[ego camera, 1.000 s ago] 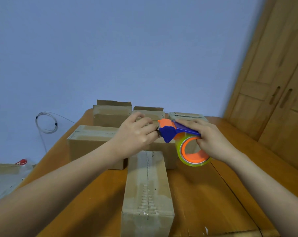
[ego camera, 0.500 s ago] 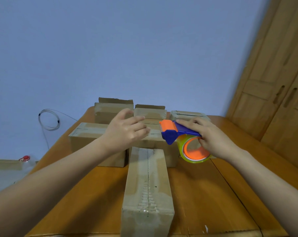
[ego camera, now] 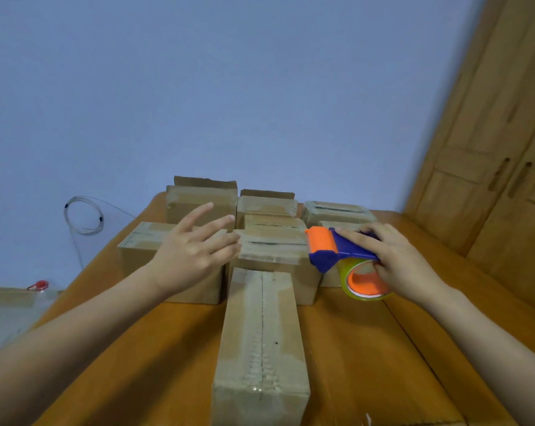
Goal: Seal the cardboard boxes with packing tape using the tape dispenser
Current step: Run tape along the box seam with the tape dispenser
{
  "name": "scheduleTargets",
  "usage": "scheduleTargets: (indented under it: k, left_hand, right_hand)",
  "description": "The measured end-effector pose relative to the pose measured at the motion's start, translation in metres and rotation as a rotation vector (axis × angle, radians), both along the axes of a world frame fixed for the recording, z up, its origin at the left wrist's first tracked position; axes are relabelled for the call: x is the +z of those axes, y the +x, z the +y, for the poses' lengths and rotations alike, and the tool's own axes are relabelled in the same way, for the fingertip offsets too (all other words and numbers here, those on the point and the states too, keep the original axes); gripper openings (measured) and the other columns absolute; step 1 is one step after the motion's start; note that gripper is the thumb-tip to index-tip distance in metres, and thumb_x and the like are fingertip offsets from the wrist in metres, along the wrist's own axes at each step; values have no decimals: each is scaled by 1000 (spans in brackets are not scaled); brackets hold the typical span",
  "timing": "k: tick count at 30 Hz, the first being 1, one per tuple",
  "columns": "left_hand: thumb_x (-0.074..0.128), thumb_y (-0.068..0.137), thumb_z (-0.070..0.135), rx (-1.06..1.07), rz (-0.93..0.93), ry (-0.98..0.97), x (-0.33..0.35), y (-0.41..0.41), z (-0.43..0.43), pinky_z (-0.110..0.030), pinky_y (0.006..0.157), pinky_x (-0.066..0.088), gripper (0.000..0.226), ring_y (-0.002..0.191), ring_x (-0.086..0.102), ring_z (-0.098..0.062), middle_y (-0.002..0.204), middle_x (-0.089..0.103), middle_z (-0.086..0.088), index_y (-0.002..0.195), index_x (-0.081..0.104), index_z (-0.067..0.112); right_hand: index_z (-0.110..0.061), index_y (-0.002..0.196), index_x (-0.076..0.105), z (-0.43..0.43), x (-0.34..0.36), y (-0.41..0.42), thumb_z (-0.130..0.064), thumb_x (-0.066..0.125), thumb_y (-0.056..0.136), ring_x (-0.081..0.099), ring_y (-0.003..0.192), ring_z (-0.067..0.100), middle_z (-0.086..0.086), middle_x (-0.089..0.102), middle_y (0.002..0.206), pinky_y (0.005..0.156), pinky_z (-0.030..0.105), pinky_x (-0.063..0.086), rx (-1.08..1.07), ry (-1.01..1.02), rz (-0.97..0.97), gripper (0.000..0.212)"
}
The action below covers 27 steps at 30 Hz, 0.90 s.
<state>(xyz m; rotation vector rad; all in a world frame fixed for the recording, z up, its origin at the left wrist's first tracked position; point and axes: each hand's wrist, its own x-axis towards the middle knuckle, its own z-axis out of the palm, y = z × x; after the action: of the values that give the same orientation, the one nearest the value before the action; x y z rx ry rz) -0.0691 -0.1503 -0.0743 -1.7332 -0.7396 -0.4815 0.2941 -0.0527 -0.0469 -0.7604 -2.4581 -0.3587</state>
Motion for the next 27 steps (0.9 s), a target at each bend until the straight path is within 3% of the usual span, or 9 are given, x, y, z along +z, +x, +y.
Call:
scheduleTargets:
  k: [3,5,12,15,21,27]
  left_hand:
    - [51,96,6,30,19,1,-6,-3,7,-55,103,37,25,106,67,-28,100,74,-4,95,75,15]
    - [49,96,5,32,37,-20,-12,-5,10,-54,103,36,28,104,68,-28,99,74,-5,95,75,15]
    - [68,79,3,34,81,-68,-17,-8,18,-49,109,26,21,102,68,-29,100,73,-6,97,74,13]
    - [72,75,3,46,96,-100,-21,-8,21,-48,106,33,23,101,67,-28,99,73,-5,95,75,13]
    - [59,81,1,67,128,-92,-26,-9,18,-47,111,22,24,101,67,-28,100,73,-5,95,75,12]
    - [49,89,1,84,142,-82,-34,-15,20,-49,112,23,29,109,56,-29,104,72,-4,99,73,13]
  right_hand:
    - [-40,142,33,0,-1,-3,-5,59,83,52,96,28,7,56,109,74,40,49,10,48,-30,73]
    - [-36,142,35,2,-4,-6,-4,69,80,54,96,28,9,57,109,71,38,49,-3,66,-74,78]
    - [-36,141,34,15,-18,-16,-4,77,74,58,94,29,10,60,107,69,36,47,-26,81,-112,86]
    - [-32,142,40,21,-22,-18,-6,75,77,57,96,28,10,60,109,69,34,45,-37,65,-130,78]
    - [-33,142,40,29,-30,-20,-7,75,78,56,92,26,8,59,106,68,29,41,-30,62,-155,77]
    - [-31,142,43,30,-34,-24,-8,71,81,55,95,26,9,59,108,71,29,39,-27,33,-153,70]
